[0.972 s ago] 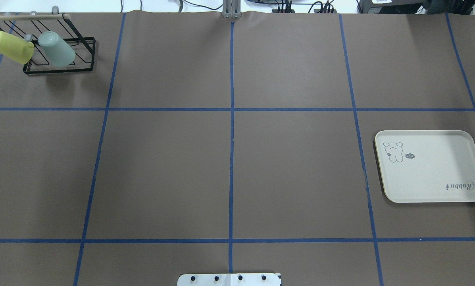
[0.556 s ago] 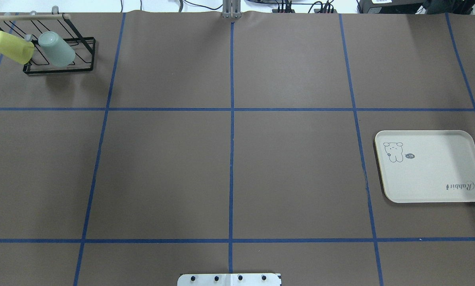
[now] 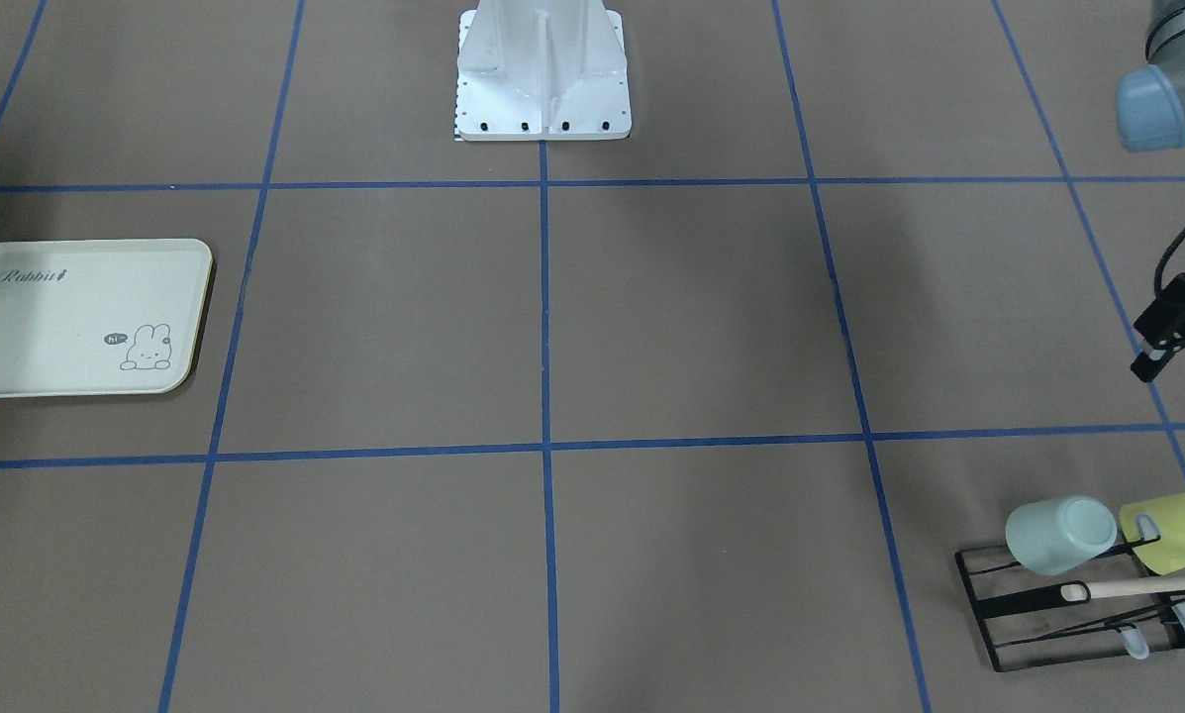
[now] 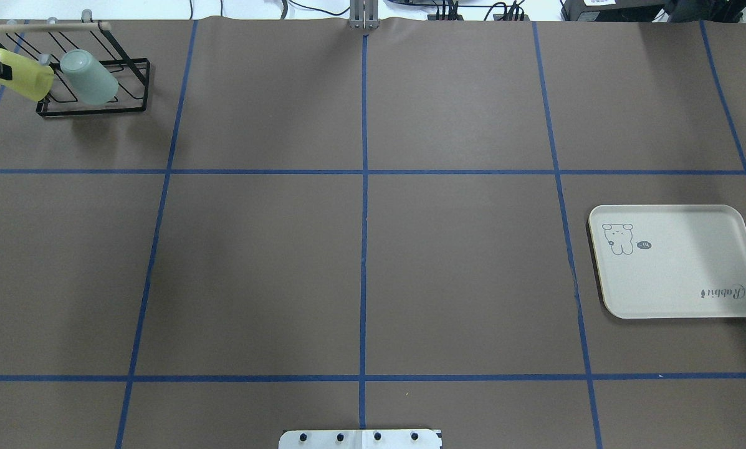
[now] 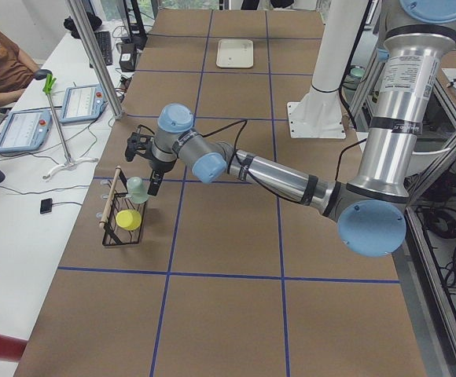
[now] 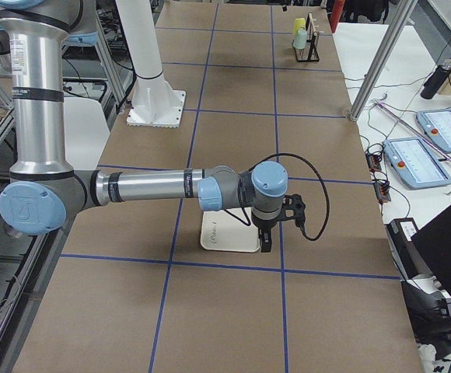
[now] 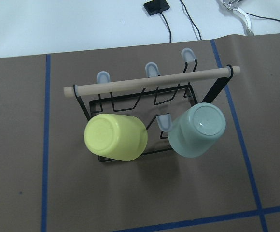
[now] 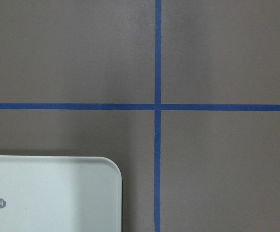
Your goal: Left arm grabs green cup and hands to right arm on tray
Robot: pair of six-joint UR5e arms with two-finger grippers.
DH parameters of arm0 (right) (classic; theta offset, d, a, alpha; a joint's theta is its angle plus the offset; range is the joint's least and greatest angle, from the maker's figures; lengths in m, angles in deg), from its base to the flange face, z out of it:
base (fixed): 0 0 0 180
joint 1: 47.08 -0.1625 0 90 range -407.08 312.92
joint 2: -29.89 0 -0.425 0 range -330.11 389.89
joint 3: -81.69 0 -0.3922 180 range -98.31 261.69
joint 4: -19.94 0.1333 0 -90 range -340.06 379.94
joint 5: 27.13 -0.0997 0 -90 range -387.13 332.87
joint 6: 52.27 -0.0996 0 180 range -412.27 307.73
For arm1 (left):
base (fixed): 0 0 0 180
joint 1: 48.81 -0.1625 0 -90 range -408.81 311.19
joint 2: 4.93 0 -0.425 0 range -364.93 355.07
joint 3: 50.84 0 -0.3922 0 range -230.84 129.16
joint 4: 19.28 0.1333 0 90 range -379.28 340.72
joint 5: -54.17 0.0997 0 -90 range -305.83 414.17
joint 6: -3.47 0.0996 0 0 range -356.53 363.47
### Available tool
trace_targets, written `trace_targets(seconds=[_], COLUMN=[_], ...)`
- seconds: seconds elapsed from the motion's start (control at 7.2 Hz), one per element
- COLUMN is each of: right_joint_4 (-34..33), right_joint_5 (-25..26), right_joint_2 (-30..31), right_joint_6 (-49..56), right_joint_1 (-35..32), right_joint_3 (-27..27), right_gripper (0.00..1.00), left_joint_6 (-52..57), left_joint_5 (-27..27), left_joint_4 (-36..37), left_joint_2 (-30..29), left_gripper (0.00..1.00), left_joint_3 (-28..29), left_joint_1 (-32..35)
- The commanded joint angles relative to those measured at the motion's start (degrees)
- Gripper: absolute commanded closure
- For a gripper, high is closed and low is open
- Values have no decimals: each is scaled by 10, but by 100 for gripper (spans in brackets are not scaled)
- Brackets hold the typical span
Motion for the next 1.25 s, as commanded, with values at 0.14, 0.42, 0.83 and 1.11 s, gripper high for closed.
trace_targets(seconds=[0.14,0.42,0.83,1.11], right_joint_4=[4,5,4,4], right_joint_5=[18,17,3,1], right_joint_2=[0,0,0,0], right_joint_6=[-1,-1,-1,-1], right_joint_1=[7,7,7,7], right_joint_3=[4,3,3,3], right_gripper=[0,0,0,0], left_joint_6=[-160,-155,-126,-115], left_joint_5=[188,239,238,239], left_joint_4=[-10,-54,-107,-106], left_joint_2=[-71,-105,-102,-109], left_gripper=[0,0,0,0], left_joint_3=[43,131,180,192], left_joint_1=[-115,-132,-133,-133])
